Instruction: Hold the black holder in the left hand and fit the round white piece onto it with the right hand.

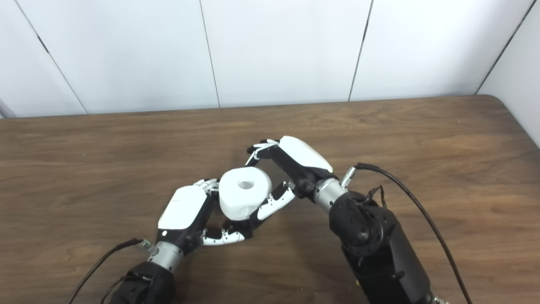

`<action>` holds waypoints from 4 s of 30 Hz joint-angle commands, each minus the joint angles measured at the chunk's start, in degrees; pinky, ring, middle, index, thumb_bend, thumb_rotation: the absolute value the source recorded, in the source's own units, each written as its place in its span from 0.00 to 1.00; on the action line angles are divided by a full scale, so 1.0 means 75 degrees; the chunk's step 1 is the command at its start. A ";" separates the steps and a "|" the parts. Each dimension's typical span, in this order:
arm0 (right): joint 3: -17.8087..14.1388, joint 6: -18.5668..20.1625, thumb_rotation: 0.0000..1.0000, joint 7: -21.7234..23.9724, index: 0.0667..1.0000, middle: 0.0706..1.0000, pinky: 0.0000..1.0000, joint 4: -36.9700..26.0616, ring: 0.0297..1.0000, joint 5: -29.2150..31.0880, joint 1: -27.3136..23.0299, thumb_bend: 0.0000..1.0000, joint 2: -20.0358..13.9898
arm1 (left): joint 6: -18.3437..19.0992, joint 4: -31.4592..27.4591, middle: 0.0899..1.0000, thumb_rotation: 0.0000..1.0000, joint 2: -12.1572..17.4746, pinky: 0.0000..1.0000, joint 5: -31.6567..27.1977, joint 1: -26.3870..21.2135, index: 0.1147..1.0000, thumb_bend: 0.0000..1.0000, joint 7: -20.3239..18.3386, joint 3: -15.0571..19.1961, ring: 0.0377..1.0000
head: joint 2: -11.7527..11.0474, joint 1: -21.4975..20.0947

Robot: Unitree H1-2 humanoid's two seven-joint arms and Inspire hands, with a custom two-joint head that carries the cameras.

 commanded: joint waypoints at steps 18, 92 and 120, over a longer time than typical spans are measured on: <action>0.0032 -0.0056 0.14 -0.0015 0.45 0.85 1.00 -0.0016 0.95 0.0038 0.0028 0.52 -0.0089 | -0.0045 0.0222 0.76 0.05 -0.0013 0.91 0.0082 0.0144 0.42 0.52 -0.0475 -0.0288 0.86 | -0.0016 -0.0013; -0.0175 -0.0227 0.14 0.0228 0.45 0.84 1.00 -0.0258 0.95 0.0246 -0.0401 0.52 -0.0339 | -0.0005 0.0361 0.76 0.05 -0.0120 0.91 0.0097 0.0025 0.42 0.52 -0.0419 -0.0278 0.86 | -0.0042 -0.0002; -0.0115 -0.0192 0.14 0.0044 0.45 0.84 1.00 -0.0089 0.95 0.0351 -0.0411 0.52 -0.0410 | 0.0000 0.0318 0.75 0.05 -0.0097 0.90 0.0130 -0.0026 0.42 0.52 -0.0444 -0.0287 0.85 | -0.0045 -0.0064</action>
